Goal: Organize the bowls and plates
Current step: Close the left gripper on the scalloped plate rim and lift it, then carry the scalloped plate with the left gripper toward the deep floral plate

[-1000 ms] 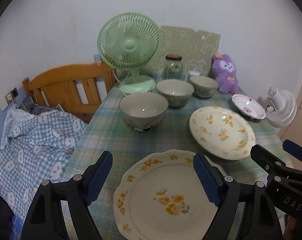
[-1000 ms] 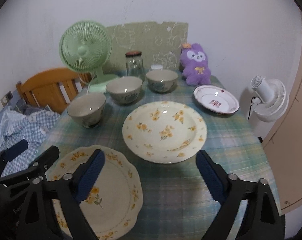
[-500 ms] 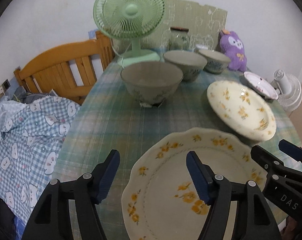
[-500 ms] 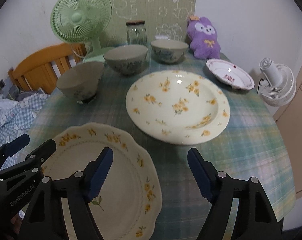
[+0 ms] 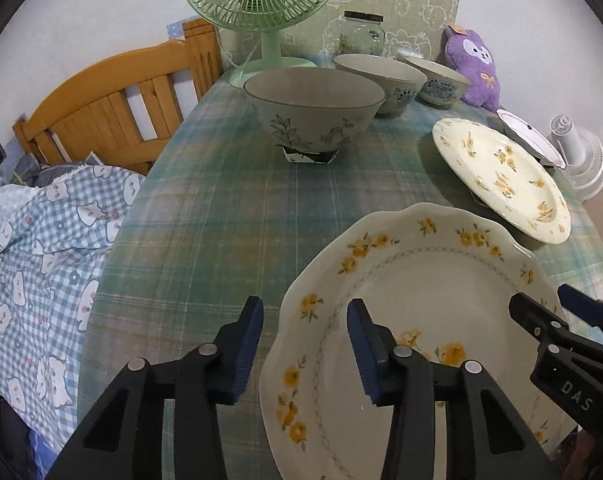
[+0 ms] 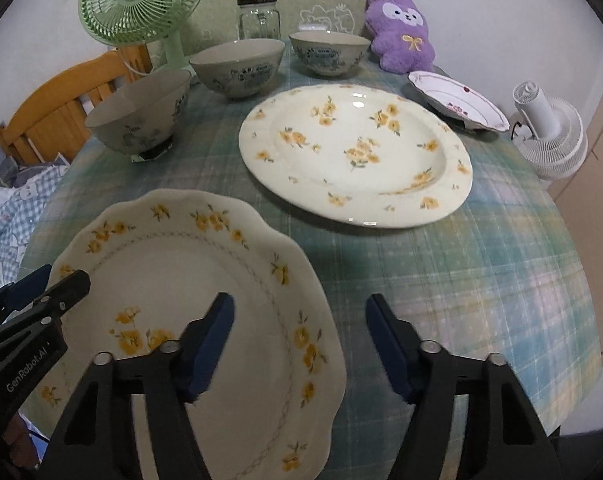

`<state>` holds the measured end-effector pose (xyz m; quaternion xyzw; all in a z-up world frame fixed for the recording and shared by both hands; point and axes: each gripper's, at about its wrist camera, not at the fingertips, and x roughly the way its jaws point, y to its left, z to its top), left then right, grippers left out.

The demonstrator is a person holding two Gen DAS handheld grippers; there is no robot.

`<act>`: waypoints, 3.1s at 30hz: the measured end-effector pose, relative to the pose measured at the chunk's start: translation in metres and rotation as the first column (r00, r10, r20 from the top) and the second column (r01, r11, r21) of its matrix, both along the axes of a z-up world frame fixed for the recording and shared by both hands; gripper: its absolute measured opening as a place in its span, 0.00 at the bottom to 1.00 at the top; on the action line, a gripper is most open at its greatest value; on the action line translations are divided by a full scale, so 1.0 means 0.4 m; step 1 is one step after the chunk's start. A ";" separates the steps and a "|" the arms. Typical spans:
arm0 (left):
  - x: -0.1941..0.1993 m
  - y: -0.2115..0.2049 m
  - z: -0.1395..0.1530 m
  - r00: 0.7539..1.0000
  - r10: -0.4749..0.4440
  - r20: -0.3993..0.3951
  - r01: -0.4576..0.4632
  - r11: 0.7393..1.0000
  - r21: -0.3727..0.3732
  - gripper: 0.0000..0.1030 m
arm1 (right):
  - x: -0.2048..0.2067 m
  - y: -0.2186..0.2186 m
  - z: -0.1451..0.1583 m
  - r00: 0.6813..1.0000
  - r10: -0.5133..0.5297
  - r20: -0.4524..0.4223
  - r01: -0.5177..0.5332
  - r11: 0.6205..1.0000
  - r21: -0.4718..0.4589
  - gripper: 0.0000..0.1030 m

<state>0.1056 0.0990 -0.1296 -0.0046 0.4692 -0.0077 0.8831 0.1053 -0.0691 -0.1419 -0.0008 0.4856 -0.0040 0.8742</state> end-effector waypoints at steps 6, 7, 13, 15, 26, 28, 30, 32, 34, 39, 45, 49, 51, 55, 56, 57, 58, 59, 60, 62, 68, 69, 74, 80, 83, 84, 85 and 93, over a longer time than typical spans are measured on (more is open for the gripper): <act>0.002 0.003 -0.015 0.998 -0.053 -0.030 0.053 0.999 -0.013 0.41 | 0.000 0.006 -0.015 0.999 -0.033 -0.021 0.033 0.999 0.001 0.48; 0.002 0.004 -0.017 0.998 -0.060 -0.035 0.060 0.998 -0.016 0.41 | 0.001 0.006 -0.019 0.999 -0.042 -0.029 0.042 0.999 -0.001 0.48; -0.006 0.009 -0.023 0.995 -0.100 -0.031 0.099 0.995 -0.030 0.43 | -0.008 0.012 -0.020 0.997 -0.075 -0.006 0.075 0.997 -0.012 0.48; -0.007 0.008 -0.024 0.993 -0.115 -0.034 0.115 0.993 -0.026 0.44 | -0.009 0.012 -0.020 0.996 -0.085 -0.007 0.085 0.996 -0.012 0.48; 0.000 0.006 -0.021 0.992 -0.116 -0.054 0.115 0.993 -0.017 0.44 | 0.003 0.017 -0.015 0.995 -0.089 -0.053 0.087 0.996 -0.035 0.49; -0.001 0.004 -0.015 0.993 -0.109 -0.054 0.109 0.994 -0.011 0.44 | 0.000 0.019 -0.012 0.996 -0.078 -0.051 0.076 0.996 -0.045 0.49; -0.006 0.005 -0.006 0.994 -0.097 -0.046 0.096 0.995 -0.009 0.44 | 0.000 0.018 -0.007 0.997 -0.063 -0.052 0.061 0.997 -0.038 0.49; -0.010 0.006 0.001 0.995 -0.089 -0.047 0.089 0.996 -0.009 0.44 | 0.002 0.017 0.005 0.998 -0.042 -0.044 0.041 0.999 -0.035 0.48; -0.014 0.004 0.008 0.995 -0.084 -0.054 0.083 0.996 -0.022 0.44 | 0.004 0.014 0.016 0.999 -0.035 -0.034 0.033 0.999 -0.038 0.48; -0.025 -0.011 0.032 0.997 -0.056 -0.056 0.054 0.998 -0.025 0.44 | 0.003 -0.006 0.043 1.000 -0.009 -0.028 0.008 1.000 -0.028 0.47; -0.032 -0.059 0.072 0.999 -0.049 -0.021 0.048 0.999 -0.022 0.44 | 0.003 -0.054 0.076 1.000 -0.004 -0.009 0.003 1.000 -0.028 0.47; -0.030 -0.105 0.093 0.999 -0.048 -0.004 0.048 0.999 -0.025 0.44 | 0.002 -0.104 0.095 1.000 -0.007 -0.003 0.006 1.000 -0.027 0.47; -0.029 -0.130 0.102 0.999 -0.052 0.003 0.052 0.998 -0.027 0.44 | -0.001 -0.130 0.105 1.000 -0.010 0.000 0.010 1.000 -0.028 0.47; -0.028 -0.186 0.115 0.998 -0.068 0.014 0.069 0.997 -0.024 0.44 | -0.002 -0.191 0.123 1.000 -0.025 0.012 0.026 0.999 -0.028 0.47; -0.030 -0.196 0.116 0.997 -0.071 0.016 0.071 0.997 -0.024 0.44 | -0.001 -0.206 0.127 0.999 -0.029 0.014 0.029 0.999 -0.027 0.47; -0.029 -0.208 0.118 0.997 -0.073 0.017 0.074 0.997 -0.024 0.44 | -0.003 -0.217 0.128 0.999 -0.031 0.014 0.031 0.999 -0.026 0.47; -0.027 -0.225 0.119 0.997 -0.076 0.017 0.076 0.997 -0.024 0.44 | -0.003 -0.234 0.130 0.999 -0.034 0.014 0.034 0.999 -0.027 0.47; -0.026 -0.234 0.119 0.997 -0.077 0.017 0.078 0.997 -0.026 0.44 | -0.004 -0.249 0.132 0.999 -0.036 0.013 0.036 0.999 -0.028 0.47; -0.027 -0.248 0.120 0.997 -0.075 0.014 0.075 0.997 -0.026 0.44 | -0.005 -0.260 0.132 0.999 -0.037 0.012 0.037 0.999 -0.027 0.47; -0.026 -0.275 0.121 0.997 -0.077 0.014 0.077 0.997 -0.029 0.44 | -0.006 -0.290 0.131 0.999 -0.041 0.004 0.041 0.999 -0.028 0.47; -0.023 -0.346 0.117 0.996 -0.086 0.011 0.086 0.996 -0.028 0.44 | -0.008 -0.367 0.132 0.998 -0.056 -0.003 0.056 0.998 -0.026 0.47; -0.023 -0.357 0.114 0.996 -0.087 0.010 0.087 0.996 -0.029 0.44 | -0.010 -0.374 0.133 0.998 -0.057 -0.002 0.057 0.998 -0.026 0.47; -0.018 -0.411 0.112 0.996 -0.088 0.017 0.089 0.995 -0.040 0.44 | -0.013 -0.432 0.131 0.998 -0.070 -0.004 0.069 0.997 -0.026 0.47; -0.007 -0.481 0.103 0.995 -0.095 0.015 0.095 0.995 -0.041 0.44 | -0.010 -0.495 0.128 0.997 -0.080 -0.005 0.080 0.996 -0.039 0.47; -0.003 -0.511 0.097 0.995 -0.097 0.013 0.097 0.994 -0.045 0.44 | -0.009 -0.522 0.122 0.997 -0.083 -0.007 0.083 0.996 -0.044 0.47; -0.001 -0.524 0.094 0.995 -0.098 0.012 0.099 0.994 -0.047 0.44 | -0.008 -0.534 0.119 0.996 -0.085 -0.008 0.085 0.995 -0.046 0.47; 0.001 -0.537 0.092 0.995 -0.101 0.010 0.101 0.994 -0.048 0.44 | -0.006 -0.547 0.116 0.996 -0.087 -0.011 0.087 0.995 -0.048 0.47; 0.018 -0.617 0.070 0.993 -0.121 -0.007 0.121 0.992 -0.047 0.44 | 0.000 -0.633 0.089 0.993 -0.112 -0.026 0.111 0.993 -0.046 0.47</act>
